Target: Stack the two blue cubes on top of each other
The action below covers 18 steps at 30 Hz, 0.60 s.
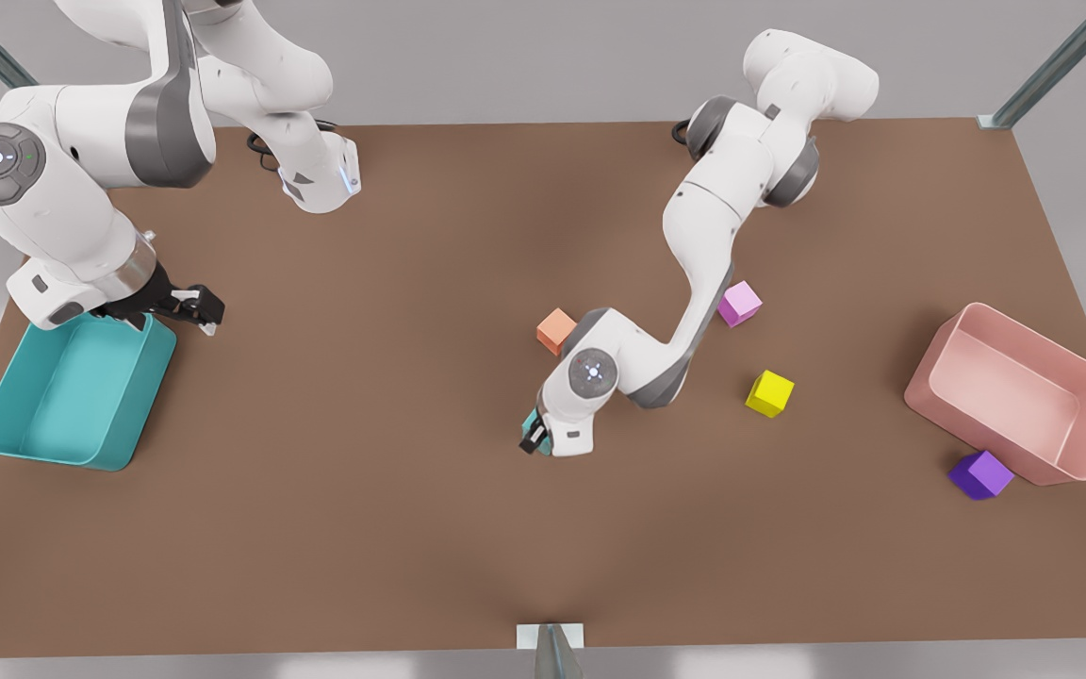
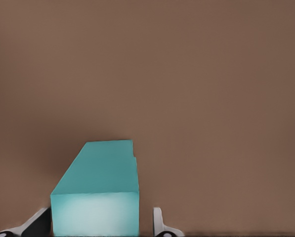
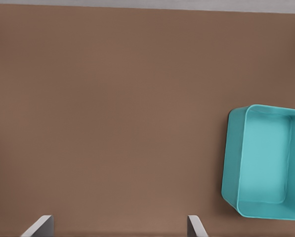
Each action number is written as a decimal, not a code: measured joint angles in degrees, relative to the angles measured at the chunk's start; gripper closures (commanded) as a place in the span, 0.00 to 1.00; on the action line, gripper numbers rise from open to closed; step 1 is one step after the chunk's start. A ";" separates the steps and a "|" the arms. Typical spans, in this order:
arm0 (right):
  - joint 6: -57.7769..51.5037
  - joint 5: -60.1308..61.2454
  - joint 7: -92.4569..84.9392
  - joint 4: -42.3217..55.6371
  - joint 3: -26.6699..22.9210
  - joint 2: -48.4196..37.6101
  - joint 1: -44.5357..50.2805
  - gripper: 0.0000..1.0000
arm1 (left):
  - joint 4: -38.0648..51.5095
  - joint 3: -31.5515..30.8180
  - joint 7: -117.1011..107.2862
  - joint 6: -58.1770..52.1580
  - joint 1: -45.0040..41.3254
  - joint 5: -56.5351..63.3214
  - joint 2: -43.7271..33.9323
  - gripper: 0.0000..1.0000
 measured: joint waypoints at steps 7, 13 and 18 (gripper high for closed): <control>0.03 -0.14 -1.01 0.07 -0.09 -0.16 -0.02 0.00 | 1.52 -0.31 -0.97 -3.95 0.10 -0.26 -1.49 0.00; -0.49 -0.31 -1.94 -0.48 0.25 -2.30 0.20 0.00 | 2.35 -0.55 -0.80 -12.19 4.65 -1.77 -9.54 0.00; -0.78 -0.37 -3.16 -0.78 0.18 -2.35 0.77 0.00 | -7.01 -0.29 11.45 -31.00 24.27 4.96 -30.59 0.00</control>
